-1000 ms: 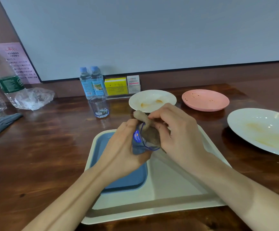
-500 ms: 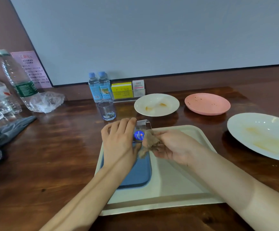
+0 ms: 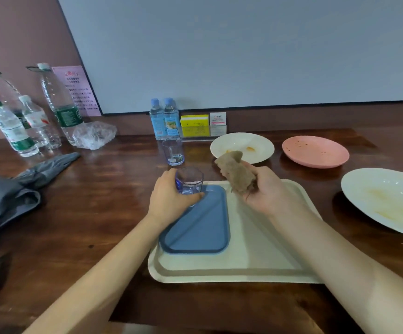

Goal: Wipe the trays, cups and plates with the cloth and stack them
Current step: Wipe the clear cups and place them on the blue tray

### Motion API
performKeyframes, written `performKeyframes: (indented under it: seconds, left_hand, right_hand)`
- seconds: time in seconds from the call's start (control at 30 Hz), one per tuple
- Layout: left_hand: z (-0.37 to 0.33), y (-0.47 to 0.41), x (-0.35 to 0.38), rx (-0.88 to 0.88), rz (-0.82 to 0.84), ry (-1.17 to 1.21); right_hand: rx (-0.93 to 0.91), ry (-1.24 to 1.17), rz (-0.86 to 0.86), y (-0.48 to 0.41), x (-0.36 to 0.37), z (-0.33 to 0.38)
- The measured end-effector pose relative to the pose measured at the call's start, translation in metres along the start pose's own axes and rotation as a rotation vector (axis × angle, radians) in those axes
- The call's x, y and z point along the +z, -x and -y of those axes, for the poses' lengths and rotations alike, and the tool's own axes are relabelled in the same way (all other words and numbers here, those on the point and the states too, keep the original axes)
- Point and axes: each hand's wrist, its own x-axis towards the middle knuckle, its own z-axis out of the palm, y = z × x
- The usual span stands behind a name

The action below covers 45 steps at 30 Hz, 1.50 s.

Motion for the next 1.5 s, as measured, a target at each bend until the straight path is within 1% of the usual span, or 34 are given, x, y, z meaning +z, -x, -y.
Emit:
performKeyframes:
  seconds: [0.13, 0.23, 0.33, 0.4, 0.47, 0.53, 0.57, 0.63, 0.7, 0.77, 0.83, 0.93, 1.0, 1.07, 1.1, 1.13, 1.23, 1.33, 1.4, 1.5]
  left_hand:
    - [0.007, -0.002, -0.002, -0.069, -0.002, 0.065]
    - [0.01, -0.003, -0.001, -0.049, 0.002, 0.078]
    - [0.013, -0.007, -0.006, -0.018, 0.078, 0.21]
    - [0.012, -0.015, -0.013, -0.024, 0.055, 0.352]
    - [0.009, -0.034, -0.023, -0.071, -0.023, 0.439]
    - [0.014, -0.063, -0.027, -0.152, -0.074, 0.447]
    - [0.02, -0.079, -0.026, -0.187, -0.065, 0.426]
    - [0.03, -0.107, -0.022, -0.245, -0.046, 0.391]
    - [0.037, -0.127, -0.014, -0.318, 0.007, 0.313]
    - [0.041, -0.144, -0.005, -0.349, 0.054, 0.198]
    - [0.045, -0.159, 0.003, -0.367, 0.061, 0.218]
    - [0.051, -0.178, 0.014, -0.396, 0.006, 0.298]
    - [0.053, -0.187, 0.022, -0.392, -0.022, 0.273]
    - [0.05, -0.189, 0.022, -0.384, -0.045, 0.214]
    - [0.048, -0.187, 0.018, -0.364, -0.055, 0.185]
    - [0.044, -0.187, 0.015, -0.323, -0.066, 0.159]
    - [0.016, -0.174, -0.006, -0.126, -0.137, 0.188]
    - [-0.033, -0.148, -0.031, 0.14, -0.162, 0.234]
    - [-0.067, -0.126, -0.042, 0.326, -0.088, 0.24]
    - [-0.102, -0.097, -0.038, 0.5, 0.074, 0.266]
  right_hand:
    - [-0.025, 0.019, 0.0, -0.007, 0.005, -0.009]
    - [-0.027, -0.013, -0.008, -0.012, -0.001, -0.02]
    - [-0.014, -0.028, -0.007, -0.01, -0.005, -0.021]
    - [-0.033, -0.021, 0.062, -0.007, -0.006, -0.017]
    - [-0.086, -0.041, 0.16, -0.008, -0.007, -0.012]
    - [-0.085, -0.047, 0.226, -0.009, -0.006, -0.011]
    - [-0.069, -0.017, 0.242, -0.009, -0.005, -0.009]
    - [-0.042, 0.074, 0.231, -0.01, -0.005, -0.005]
    - [-0.058, 0.166, 0.232, -0.012, -0.007, -0.002]
    - [-0.135, 0.301, 0.247, -0.014, -0.008, 0.0]
    - [-0.226, 0.475, 0.225, -0.013, -0.008, 0.0]
    - [-0.388, 0.883, 0.169, -0.005, -0.003, 0.003]
    - [-0.561, 1.15, 0.125, 0.001, 0.001, 0.008]
    - [-0.761, 1.321, 0.121, 0.008, 0.007, 0.013]
    - [-0.829, 1.375, 0.121, 0.01, 0.008, 0.015]
    - [-0.855, 1.407, 0.103, 0.013, 0.008, 0.02]
    - [-0.833, 1.382, 0.067, 0.024, 0.004, 0.034]
    - [-0.808, 1.292, 0.071, 0.03, -0.002, 0.05]
    - [-0.819, 1.191, 0.058, 0.036, -0.001, 0.059]
    - [-0.854, 0.984, 0.012, 0.052, 0.014, 0.08]
